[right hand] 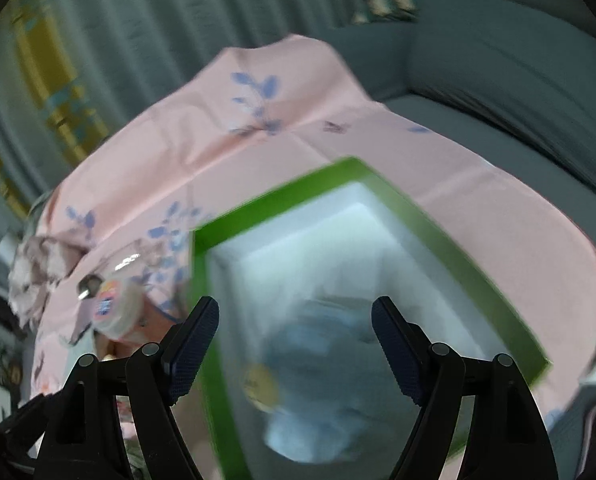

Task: Organize soft objects
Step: 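Withdraw the right tool from the box toward the green towel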

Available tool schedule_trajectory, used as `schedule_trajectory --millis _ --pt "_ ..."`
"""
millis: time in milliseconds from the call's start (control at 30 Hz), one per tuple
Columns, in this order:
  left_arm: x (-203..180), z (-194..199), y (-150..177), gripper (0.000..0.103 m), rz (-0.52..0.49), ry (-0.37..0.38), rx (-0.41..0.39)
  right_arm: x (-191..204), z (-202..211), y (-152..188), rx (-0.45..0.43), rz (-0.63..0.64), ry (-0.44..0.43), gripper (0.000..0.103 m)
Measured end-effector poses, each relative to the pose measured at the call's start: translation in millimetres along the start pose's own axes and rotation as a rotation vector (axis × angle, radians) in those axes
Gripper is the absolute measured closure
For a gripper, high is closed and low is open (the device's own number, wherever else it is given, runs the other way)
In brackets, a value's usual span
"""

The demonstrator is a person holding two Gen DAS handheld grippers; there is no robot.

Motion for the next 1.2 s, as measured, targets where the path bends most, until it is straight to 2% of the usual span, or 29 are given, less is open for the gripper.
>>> schedule_trajectory --millis 167,267,367,600,800,1033,1200 --pt "68.4 26.2 12.2 0.022 0.113 -0.084 -0.017 13.0 -25.9 3.6 0.063 0.043 0.085 0.023" --pt "99.1 43.7 17.4 0.022 0.170 -0.118 -0.044 20.1 -32.4 12.0 0.098 0.130 0.151 0.023" --pt "121.7 56.7 22.0 0.022 0.216 -0.136 -0.056 31.2 -32.2 16.4 0.118 0.224 0.145 0.023" --pt "161.2 72.8 29.0 0.022 0.311 -0.167 -0.077 31.7 -34.3 19.6 0.089 0.211 0.047 0.024" --pt "173.9 79.4 32.3 0.022 0.353 -0.174 -0.091 54.6 -47.7 14.0 0.084 0.219 -0.011 0.027" --pt "171.1 81.2 41.9 0.022 0.347 -0.150 -0.077 63.1 -50.9 10.9 0.083 0.233 0.007 0.027" --pt "151.8 74.6 50.6 0.022 0.320 -0.098 -0.048 61.8 -18.5 3.9 0.054 0.208 0.004 0.024"
Point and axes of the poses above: each gripper's, at about its wrist camera, not at the fingertips, and z roughly against the way its jaws point, x to its left, y to its underside, the point moved 9 cm from there along -z, roughly the way its jaws point, and after that the axes turned 13 degrees about z, right-handed, at the moved point
